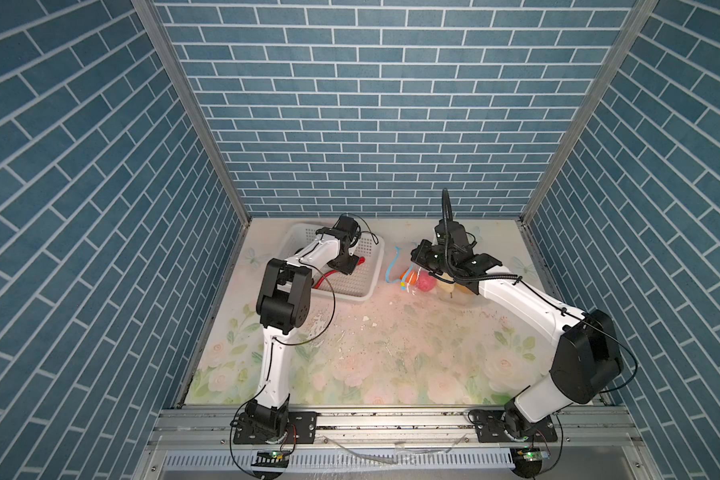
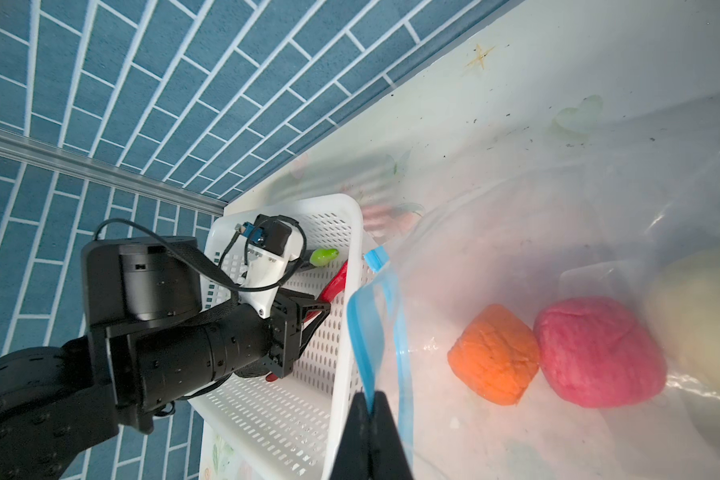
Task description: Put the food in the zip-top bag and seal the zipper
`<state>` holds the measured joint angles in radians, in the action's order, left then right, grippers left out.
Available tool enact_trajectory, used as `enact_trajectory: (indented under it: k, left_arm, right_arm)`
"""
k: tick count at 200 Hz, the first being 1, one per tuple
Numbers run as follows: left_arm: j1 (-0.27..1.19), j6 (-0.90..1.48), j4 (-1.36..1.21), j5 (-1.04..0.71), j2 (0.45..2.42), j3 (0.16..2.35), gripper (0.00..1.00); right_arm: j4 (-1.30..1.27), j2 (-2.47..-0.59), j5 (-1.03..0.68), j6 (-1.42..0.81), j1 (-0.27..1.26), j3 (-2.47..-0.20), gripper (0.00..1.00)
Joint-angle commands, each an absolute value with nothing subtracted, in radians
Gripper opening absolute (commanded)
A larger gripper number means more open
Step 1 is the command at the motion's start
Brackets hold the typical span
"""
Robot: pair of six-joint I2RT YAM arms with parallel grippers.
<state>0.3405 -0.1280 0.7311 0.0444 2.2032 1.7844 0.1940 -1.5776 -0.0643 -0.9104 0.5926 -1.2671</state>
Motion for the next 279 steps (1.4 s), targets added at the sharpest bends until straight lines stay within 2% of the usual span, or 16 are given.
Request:
enact_trajectory:
  k: [1,17,54,180,250,279]
  left_arm:
    - [0.342,-0.127,0.735,0.064,2.155,1.764,0.30]
    - [0.344,-0.127,0.727,0.076,2.146,1.757,0.26]
    - [0.343,-0.109,0.724,0.089,2.116,1.744,0.25]
    - [0.328,0.073,0.559,0.130,1.875,1.689,0.25]
    - [0.328,-0.099,0.704,-0.013,2.005,1.722,0.51]
    - [0.343,-0.181,0.707,-0.045,2.034,1.684,0.56]
  right_arm:
    - [0.190,-1.554,-0.060,-0.897,0.584,-1.321,0.00]
    - [0.190,-1.551,-0.062,-0.897,0.585,-1.322,0.00]
    - [0.185,-1.545,-0.057,-0.897,0.584,-1.315,0.00]
    - [0.191,-1.527,-0.046,-0.896,0.582,-1.317,0.00]
    - [0.193,-1.530,-0.042,-0.891,0.582,-1.326,0.00]
    - [0.190,-1.537,-0.045,-0.891,0.581,-1.325,0.00]
